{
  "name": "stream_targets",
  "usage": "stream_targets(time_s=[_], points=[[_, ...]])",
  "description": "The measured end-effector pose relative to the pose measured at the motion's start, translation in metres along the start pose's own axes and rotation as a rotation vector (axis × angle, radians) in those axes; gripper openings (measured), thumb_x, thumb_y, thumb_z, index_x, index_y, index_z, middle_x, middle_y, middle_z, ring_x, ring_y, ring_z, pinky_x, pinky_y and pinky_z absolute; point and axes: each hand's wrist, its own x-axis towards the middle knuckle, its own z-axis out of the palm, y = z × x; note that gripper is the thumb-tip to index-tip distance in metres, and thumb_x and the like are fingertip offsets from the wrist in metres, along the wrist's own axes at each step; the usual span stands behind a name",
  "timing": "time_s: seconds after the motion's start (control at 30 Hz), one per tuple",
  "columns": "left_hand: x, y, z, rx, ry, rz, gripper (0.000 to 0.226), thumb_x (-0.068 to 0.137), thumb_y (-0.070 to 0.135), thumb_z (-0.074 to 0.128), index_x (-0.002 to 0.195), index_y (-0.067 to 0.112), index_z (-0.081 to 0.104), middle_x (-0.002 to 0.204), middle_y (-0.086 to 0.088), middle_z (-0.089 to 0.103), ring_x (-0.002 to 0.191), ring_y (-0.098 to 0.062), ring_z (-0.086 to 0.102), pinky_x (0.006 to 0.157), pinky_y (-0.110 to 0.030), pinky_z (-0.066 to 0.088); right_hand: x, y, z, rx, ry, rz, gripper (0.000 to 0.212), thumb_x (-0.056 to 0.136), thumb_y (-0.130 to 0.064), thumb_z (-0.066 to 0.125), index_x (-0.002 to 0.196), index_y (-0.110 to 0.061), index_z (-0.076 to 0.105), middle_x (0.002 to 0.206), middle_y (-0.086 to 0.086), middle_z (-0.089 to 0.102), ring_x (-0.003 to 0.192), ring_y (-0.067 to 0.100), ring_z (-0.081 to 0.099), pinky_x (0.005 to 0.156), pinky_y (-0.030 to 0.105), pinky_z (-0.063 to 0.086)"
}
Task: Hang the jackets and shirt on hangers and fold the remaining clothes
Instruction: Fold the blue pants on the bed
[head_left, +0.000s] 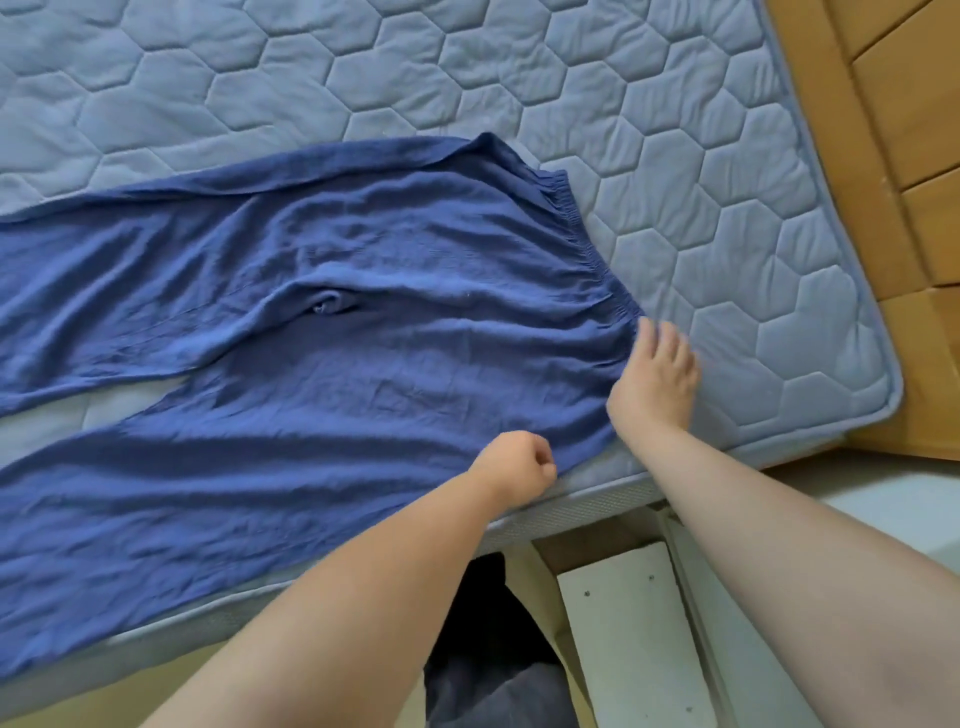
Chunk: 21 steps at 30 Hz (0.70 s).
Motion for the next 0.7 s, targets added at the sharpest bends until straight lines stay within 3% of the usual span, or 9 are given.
stream_targets(time_s=[0.1,0.23,0.3,0.4,0.47,0.5,0.6,0.67,0.7], points=[[-0.010,-0.024,-0.035,0.007,0.273,-0.035,0.015,0.090,0.016,0.048,0.086,0.012,0.062,0.089,-0.004,0.066,0.084,-0.024,0.056,0.068,-0.030,0.042,-0.013,-0.028,0.003,0.029,-0.058,-0.298,0.069,0.074,-0.002,0.059,0.140,-0.002,0.039,0.145,0.022,0.037,0.134,0.038,0.033,0.114,0.049,0.021],[-0.033,-0.091,-0.096,0.103,0.706,-0.132,0.020,0.089,0.007,0.047,0.101,0.009,0.063,0.106,-0.006,0.058,0.104,-0.027,0.049,0.074,-0.031,0.036,-0.024,-0.088,0.004,0.045,-0.123,-0.582,0.061,0.057,-0.002,0.074,0.116,0.001,0.058,0.124,0.023,0.055,0.115,0.040,0.054,0.100,0.051,0.044],[-0.046,-0.125,-0.123,0.179,0.781,-0.228,0.032,0.087,0.007,0.050,0.118,0.009,0.059,0.123,-0.008,0.052,0.117,-0.029,0.042,0.084,-0.035,0.039,-0.031,-0.118,0.007,0.068,-0.130,-0.730,0.059,0.055,-0.006,0.080,0.111,0.000,0.063,0.117,0.020,0.059,0.107,0.038,0.060,0.094,0.049,0.048],[-0.062,-0.161,-0.154,0.393,0.720,-0.392,0.057,0.088,0.017,0.053,0.142,0.009,0.037,0.137,-0.012,0.041,0.125,-0.032,0.036,0.100,-0.041,0.034,-0.045,-0.158,0.008,0.004,-0.215,-0.922,0.062,0.073,-0.020,0.073,0.130,-0.006,0.054,0.138,0.019,0.048,0.126,0.034,0.048,0.104,0.049,0.037],[-0.067,-0.176,-0.170,0.378,0.765,-0.432,0.058,0.089,0.021,0.054,0.141,0.007,0.034,0.134,-0.013,0.043,0.123,-0.033,0.038,0.097,-0.042,0.035,-0.051,-0.175,0.013,-0.074,-0.335,-0.951,0.061,0.092,-0.029,0.050,0.147,-0.014,0.031,0.155,0.012,0.023,0.142,0.028,0.023,0.115,0.047,0.017],[-0.068,-0.181,-0.176,0.293,0.782,-0.441,0.053,0.090,0.021,0.054,0.138,0.007,0.036,0.131,-0.013,0.045,0.120,-0.033,0.040,0.094,-0.042,0.037,-0.051,-0.182,0.015,-0.098,-0.387,-0.923,0.058,0.094,-0.031,0.044,0.148,-0.016,0.027,0.156,0.009,0.021,0.143,0.026,0.019,0.116,0.045,0.013],[-0.068,-0.196,-0.186,0.079,0.604,-0.416,0.025,0.090,0.019,0.054,0.113,0.010,0.052,0.115,-0.013,0.059,0.107,-0.032,0.053,0.079,-0.034,0.039,-0.052,-0.197,0.016,-0.071,-0.351,-0.863,0.034,0.093,-0.030,0.041,0.120,-0.013,0.053,0.122,0.006,0.051,0.114,0.026,0.045,0.097,0.036,0.033],[-0.071,-0.203,-0.185,0.105,0.362,-0.411,0.008,0.088,0.017,0.053,0.091,0.011,0.058,0.099,-0.014,0.062,0.094,-0.031,0.055,0.071,-0.029,0.037,-0.052,-0.204,0.011,-0.086,-0.379,-0.898,0.025,0.094,-0.032,0.040,0.095,-0.013,0.056,0.100,0.004,0.057,0.094,0.026,0.051,0.079,0.034,0.035],[-0.074,-0.204,-0.183,0.130,0.307,-0.424,0.008,0.088,0.016,0.052,0.085,0.011,0.058,0.092,-0.013,0.060,0.088,-0.030,0.053,0.069,-0.028,0.036,-0.053,-0.206,0.010,-0.115,-0.392,-0.943,0.027,0.095,-0.036,0.041,0.092,-0.013,0.055,0.097,0.004,0.059,0.090,0.026,0.052,0.076,0.034,0.034]])
